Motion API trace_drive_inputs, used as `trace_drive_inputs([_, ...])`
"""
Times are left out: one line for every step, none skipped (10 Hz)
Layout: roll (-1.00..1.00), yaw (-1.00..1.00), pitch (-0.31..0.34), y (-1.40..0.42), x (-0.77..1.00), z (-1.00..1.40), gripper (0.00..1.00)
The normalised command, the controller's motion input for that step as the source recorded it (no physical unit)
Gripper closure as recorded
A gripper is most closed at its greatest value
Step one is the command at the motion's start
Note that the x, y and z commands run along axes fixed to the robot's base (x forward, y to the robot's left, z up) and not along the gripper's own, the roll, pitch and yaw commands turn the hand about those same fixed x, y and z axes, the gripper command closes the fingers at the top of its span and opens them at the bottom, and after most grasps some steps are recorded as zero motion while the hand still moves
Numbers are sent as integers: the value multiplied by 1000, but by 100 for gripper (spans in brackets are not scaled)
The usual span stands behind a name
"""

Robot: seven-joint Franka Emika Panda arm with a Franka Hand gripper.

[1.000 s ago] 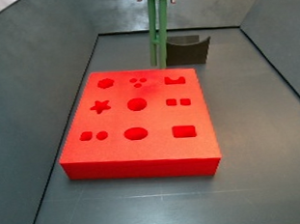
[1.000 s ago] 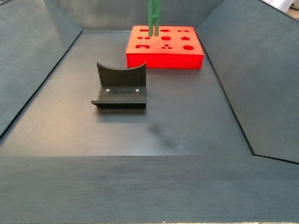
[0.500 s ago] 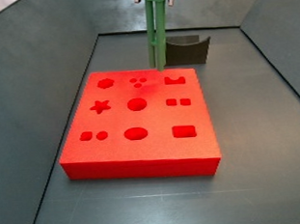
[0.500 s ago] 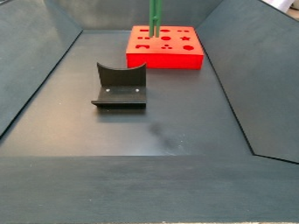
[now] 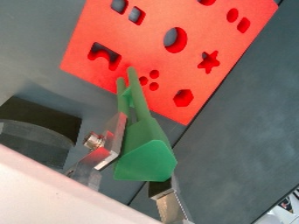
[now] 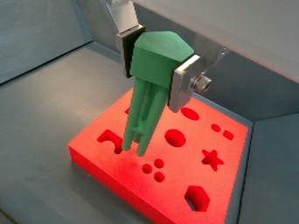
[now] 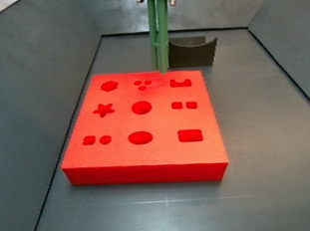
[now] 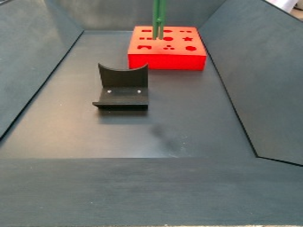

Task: Pick up the 3 prong object. Move up. Move to above the board. Insert the 3 prong object.
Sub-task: Insert the 3 prong object.

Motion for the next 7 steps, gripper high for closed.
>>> trace_drive_inputs([0,0,0,0,-46,0,100])
trace_drive_inputs([60,-123,0,0,-297,0,100])
trace_drive_inputs([69,-220,0,0,-417,0,100])
trace_drive_inputs([0,-77,0,0,-100,0,100])
trace_drive_inputs([0,0,-4,0,0,0,100])
trace_drive_inputs([7,0,0,-9,0,0,100])
trace_drive_inputs([20,0,0,-14,0,0,100])
